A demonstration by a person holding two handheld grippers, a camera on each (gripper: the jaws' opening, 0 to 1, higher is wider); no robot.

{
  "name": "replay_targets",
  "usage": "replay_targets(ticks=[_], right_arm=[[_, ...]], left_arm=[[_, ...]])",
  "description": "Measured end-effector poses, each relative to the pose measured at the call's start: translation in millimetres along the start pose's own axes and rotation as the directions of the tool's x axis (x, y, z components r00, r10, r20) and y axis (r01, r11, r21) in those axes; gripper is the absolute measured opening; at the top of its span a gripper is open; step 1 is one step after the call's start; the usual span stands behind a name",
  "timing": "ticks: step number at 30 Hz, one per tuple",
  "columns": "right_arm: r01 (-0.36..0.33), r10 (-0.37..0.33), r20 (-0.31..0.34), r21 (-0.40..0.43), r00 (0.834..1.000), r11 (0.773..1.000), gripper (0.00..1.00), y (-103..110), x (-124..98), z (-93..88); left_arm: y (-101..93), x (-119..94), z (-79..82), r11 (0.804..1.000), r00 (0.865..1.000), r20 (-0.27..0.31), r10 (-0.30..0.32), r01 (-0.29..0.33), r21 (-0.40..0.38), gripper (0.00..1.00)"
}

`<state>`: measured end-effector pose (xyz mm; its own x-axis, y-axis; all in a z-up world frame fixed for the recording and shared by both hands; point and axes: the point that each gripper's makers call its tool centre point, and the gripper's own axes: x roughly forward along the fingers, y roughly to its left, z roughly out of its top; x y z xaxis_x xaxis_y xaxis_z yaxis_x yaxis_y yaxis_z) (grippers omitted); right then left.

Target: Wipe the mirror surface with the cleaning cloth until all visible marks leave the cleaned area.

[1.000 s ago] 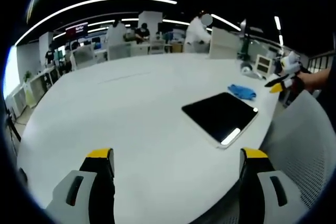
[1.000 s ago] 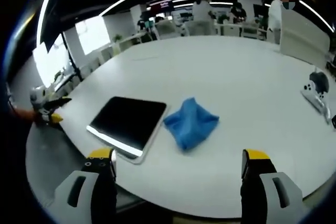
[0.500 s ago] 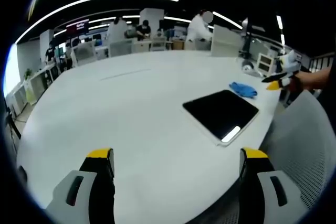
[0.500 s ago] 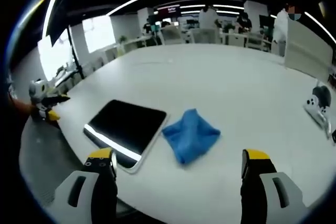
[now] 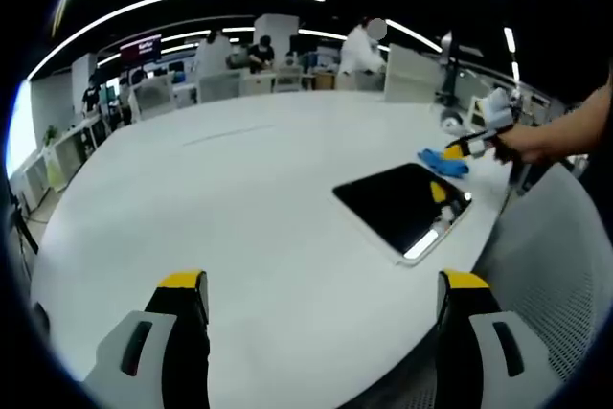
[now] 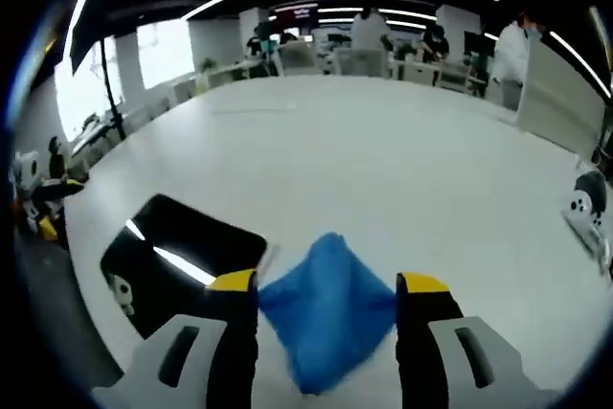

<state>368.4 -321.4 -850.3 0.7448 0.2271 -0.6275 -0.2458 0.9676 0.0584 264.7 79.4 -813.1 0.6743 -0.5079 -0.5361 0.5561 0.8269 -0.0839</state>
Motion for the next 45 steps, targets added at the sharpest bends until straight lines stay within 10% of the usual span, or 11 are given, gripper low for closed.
replay_targets(ticks=[4, 6, 8, 18, 26, 35, 36, 45], right_arm=[[0.047, -0.068, -0.177, -0.12, 0.982, 0.992, 0.3, -8, 11, -40.8], [0.069, -0.071, -0.045, -0.045, 0.996, 0.997, 0.2, -9, 12, -24.0], [0.101, -0.108, -0.081, -0.085, 0.991, 0.991, 0.03, -17, 5, -25.1], [0.018, -0.007, -0.1, 0.113, 0.995, 0.993, 0.03, 4, 2, -4.9], [-0.016, 0.027, -0.077, 0.137, 0.997, 0.99, 0.04, 37, 4, 16.2], [-0.01, 0.039, -0.248, 0.118, 0.968, 0.993, 0.03, 61, 26, -16.9], [0.0, 0.017, -0.172, 0.099, 0.985, 0.995, 0.02, 58, 29, -4.2], [-0.072, 0.093, -0.23, 0.099, 0.969, 0.993, 0.02, 83, 34, -1.8]], left_arm=[[0.4, 0, 0.2, 1.0, 1.0, 0.003, 0.0, 0.0, -0.006, 0.99], [-0.3, 0, 0.4, 1.0, 1.0, 0.002, -0.003, 0.003, -0.005, 0.99], [-0.6, 0, 1.2, 1.0, 1.0, 0.005, -0.004, 0.004, -0.005, 0.99], [-0.7, 0, 2.2, 1.0, 1.0, 0.012, -0.005, 0.005, -0.011, 0.99], [-1.9, 1, -0.3, 1.0, 1.0, 0.002, -0.013, 0.013, -0.004, 0.99], [-3.6, 2, -0.7, 1.0, 1.0, -0.005, -0.018, 0.018, 0.001, 0.99], [-3.6, 2, -0.7, 1.0, 1.0, -0.005, -0.018, 0.018, 0.001, 0.99], [-2.8, 2, -2.0, 1.0, 1.0, -0.011, -0.017, 0.017, 0.002, 0.99]])
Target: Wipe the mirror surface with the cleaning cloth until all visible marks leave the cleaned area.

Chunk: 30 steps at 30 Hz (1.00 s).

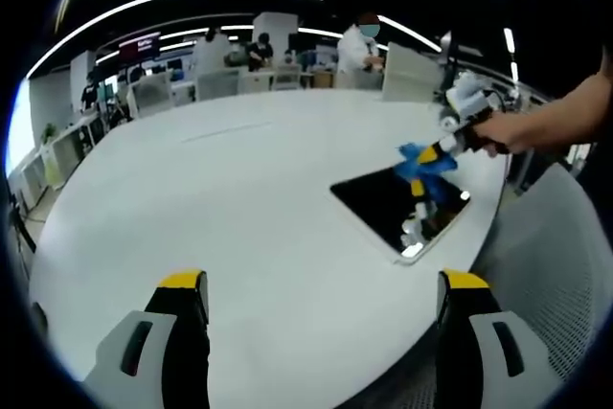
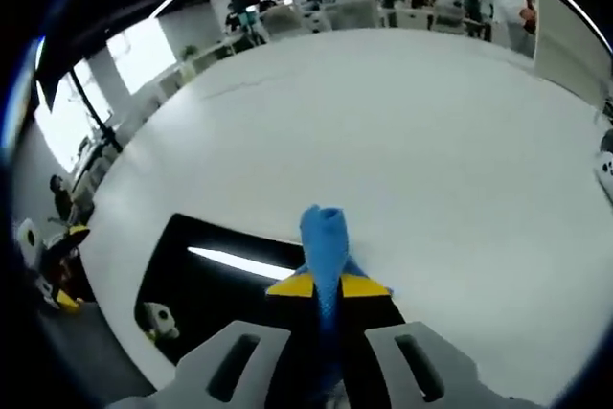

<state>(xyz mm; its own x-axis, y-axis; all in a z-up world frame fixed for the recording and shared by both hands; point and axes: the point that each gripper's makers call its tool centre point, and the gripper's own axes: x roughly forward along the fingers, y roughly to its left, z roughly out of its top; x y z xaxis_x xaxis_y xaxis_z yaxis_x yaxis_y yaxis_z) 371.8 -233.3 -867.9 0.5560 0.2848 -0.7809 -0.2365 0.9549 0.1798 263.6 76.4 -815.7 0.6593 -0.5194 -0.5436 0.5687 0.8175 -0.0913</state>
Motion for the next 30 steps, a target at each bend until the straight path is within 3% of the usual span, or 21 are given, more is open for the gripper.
replay_targets(ticks=[3, 6, 8, 10, 30], right_arm=[[-0.006, 0.006, -0.006, -0.048, 1.0, 0.999, 0.02, 18, 7, 2.4], [-0.036, 0.035, -0.015, -0.036, 0.999, 0.999, 0.02, 43, 15, 4.8], [-0.013, 0.01, -0.022, -0.108, 1.0, 0.994, 0.02, 47, 18, 8.0], [-0.061, 0.061, -0.027, -0.018, 0.998, 0.998, 0.02, 64, 22, 9.7], [-0.194, 0.186, -0.088, -0.093, 0.979, 0.977, 0.02, 169, 57, 25.1]], left_arm=[[-1.3, 0, 0.4, 1.0, 1.0, -0.003, 0.0, 0.0, 0.002, 0.99], [-0.8, 1, -0.7, 1.0, 1.0, -0.005, -0.001, 0.001, 0.004, 0.99], [-1.7, 0, -0.4, 1.0, 1.0, -0.006, -0.003, 0.003, 0.005, 0.99], [-2.1, 1, -0.7, 1.0, 1.0, -0.007, -0.006, 0.006, 0.006, 0.99], [-3.8, 2, -3.8, 1.0, 1.0, -0.019, -0.018, 0.019, 0.01, 0.99]])
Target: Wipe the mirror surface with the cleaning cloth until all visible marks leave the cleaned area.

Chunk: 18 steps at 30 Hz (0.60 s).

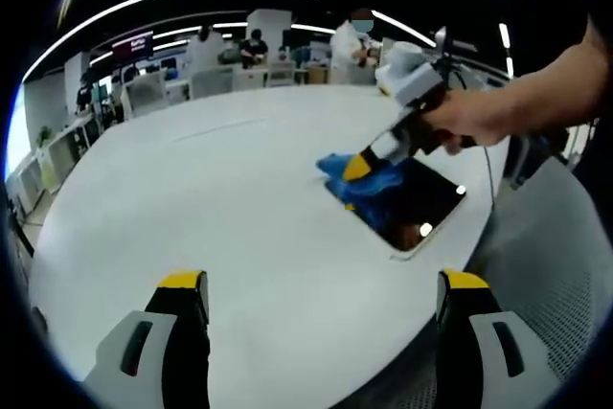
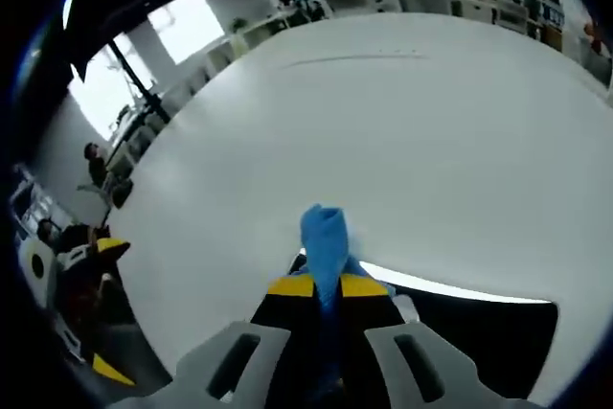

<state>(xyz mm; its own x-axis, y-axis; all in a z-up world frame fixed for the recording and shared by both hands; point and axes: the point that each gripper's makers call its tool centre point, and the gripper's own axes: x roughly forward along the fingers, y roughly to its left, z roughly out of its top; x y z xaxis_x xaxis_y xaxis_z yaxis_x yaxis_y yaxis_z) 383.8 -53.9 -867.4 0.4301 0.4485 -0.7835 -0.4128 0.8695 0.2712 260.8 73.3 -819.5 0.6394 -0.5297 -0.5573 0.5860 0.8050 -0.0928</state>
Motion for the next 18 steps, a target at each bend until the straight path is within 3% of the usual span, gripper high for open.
replay_targets(ticks=[10, 18], right_arm=[[-0.011, 0.011, -0.018, 0.001, 1.0, 1.0, 0.01, -1, -3, -3.8], [-0.04, 0.039, -0.045, -0.019, 0.998, 0.999, 0.02, 15, -13, -24.4]], left_arm=[[2.2, 0, -1.5, 1.0, 1.0, -0.001, 0.008, -0.008, -0.012, 0.99], [2.5, -1, -0.9, 1.0, 1.0, -0.001, 0.011, -0.011, -0.009, 0.99]])
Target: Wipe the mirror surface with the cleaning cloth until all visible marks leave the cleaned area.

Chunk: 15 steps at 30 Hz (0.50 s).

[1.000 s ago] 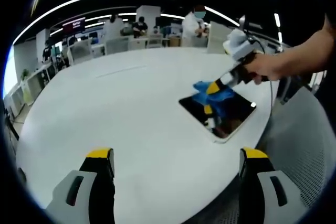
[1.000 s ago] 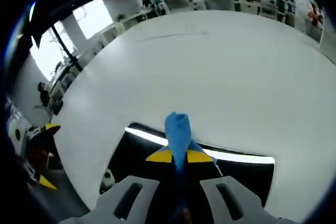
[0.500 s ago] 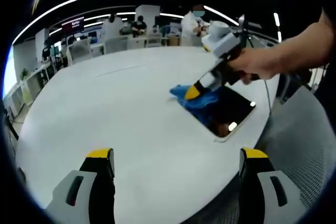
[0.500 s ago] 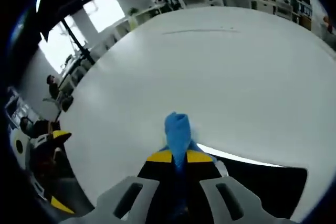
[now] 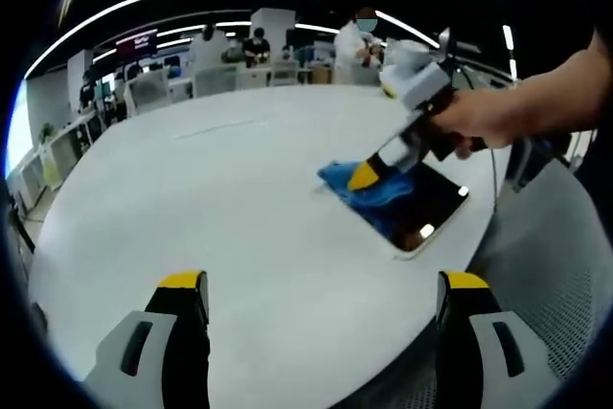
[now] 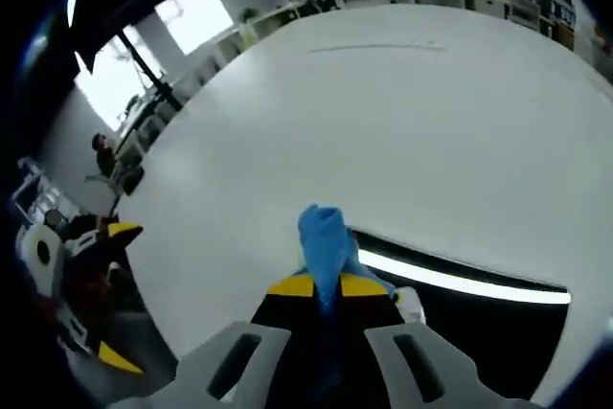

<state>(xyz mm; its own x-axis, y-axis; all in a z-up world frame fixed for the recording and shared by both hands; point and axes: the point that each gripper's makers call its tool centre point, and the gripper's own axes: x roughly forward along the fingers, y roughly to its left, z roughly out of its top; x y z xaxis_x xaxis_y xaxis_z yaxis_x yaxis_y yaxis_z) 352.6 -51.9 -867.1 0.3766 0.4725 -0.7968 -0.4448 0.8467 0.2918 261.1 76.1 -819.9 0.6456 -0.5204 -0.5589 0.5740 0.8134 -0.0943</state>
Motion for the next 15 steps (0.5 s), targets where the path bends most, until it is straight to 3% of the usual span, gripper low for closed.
replay_targets(ticks=[7, 15], right_arm=[[-0.034, 0.034, -0.044, 0.007, 0.998, 0.999, 0.02, 17, -8, -20.7], [-0.044, 0.043, -0.046, -0.015, 0.998, 0.999, 0.02, 18, -8, -21.5]], left_arm=[[0.3, -1, 0.7, 1.0, 1.0, 0.001, 0.005, -0.005, -0.001, 0.99], [1.4, -1, -0.4, 1.0, 1.0, -0.004, 0.009, -0.009, 0.003, 0.99]])
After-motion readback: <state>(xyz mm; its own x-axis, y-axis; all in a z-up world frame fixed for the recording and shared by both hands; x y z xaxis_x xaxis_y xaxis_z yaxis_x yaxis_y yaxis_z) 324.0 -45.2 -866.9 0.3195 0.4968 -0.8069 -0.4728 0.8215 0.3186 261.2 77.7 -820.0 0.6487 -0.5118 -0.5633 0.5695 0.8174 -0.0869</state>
